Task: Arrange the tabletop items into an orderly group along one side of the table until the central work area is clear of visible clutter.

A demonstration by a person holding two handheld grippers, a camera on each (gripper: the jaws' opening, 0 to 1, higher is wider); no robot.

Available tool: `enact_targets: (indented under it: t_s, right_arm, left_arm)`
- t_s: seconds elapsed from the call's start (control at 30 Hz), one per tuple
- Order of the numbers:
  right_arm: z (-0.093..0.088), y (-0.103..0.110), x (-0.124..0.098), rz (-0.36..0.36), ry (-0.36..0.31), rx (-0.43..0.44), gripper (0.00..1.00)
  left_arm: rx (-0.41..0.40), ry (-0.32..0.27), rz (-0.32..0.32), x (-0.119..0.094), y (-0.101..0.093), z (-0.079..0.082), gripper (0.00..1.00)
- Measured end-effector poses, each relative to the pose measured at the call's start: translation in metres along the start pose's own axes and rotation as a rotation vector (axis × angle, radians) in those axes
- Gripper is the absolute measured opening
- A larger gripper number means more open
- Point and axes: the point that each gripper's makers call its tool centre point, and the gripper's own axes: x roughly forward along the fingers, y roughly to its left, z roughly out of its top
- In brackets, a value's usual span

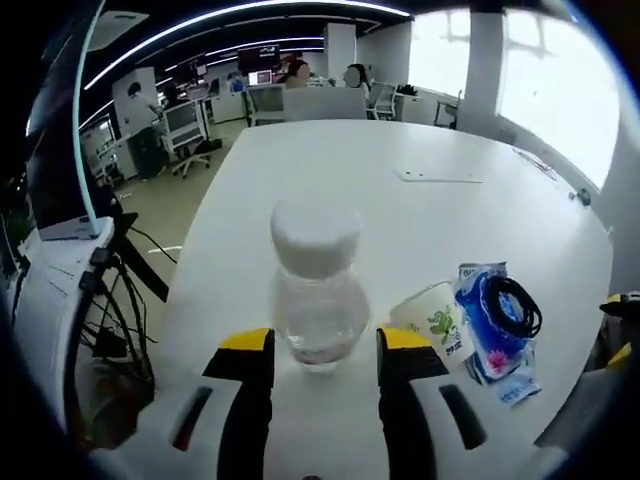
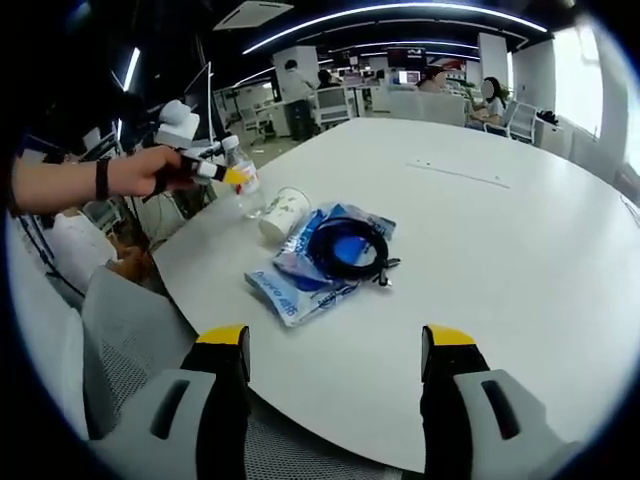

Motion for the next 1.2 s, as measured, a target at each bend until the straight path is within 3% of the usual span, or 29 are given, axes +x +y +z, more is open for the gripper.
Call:
enact_targets:
  t_s: [0.33, 0.67, 0.97, 1.2]
  right_arm:
    - [-0.002, 0.004, -0.002, 0.004, -0.012, 0.005, 0.69]
    - [-0.009, 0.009, -0.003, 0.014, -0.009, 0.015, 0.69]
    - [-0.012, 0.011, -0.004, 0.025, -0.013, 0.023, 0.7]
    - [-0.016, 0.011, -0.004, 0.027, -0.004, 0.026, 0.7]
  left_arm:
    - [-0.049, -0.002, -0.011, -0.025, -0.012, -0.029, 0.39]
    - [-0.052, 0.032, -0.032, -0.036, -0.025, -0.06, 0.39]
    - [-0.054, 0.039, -0.066, -0.031, -0.038, -0.067, 0.38]
    - [-0.067, 0.036, -0.097, -0.026, -0.054, -0.06, 0.38]
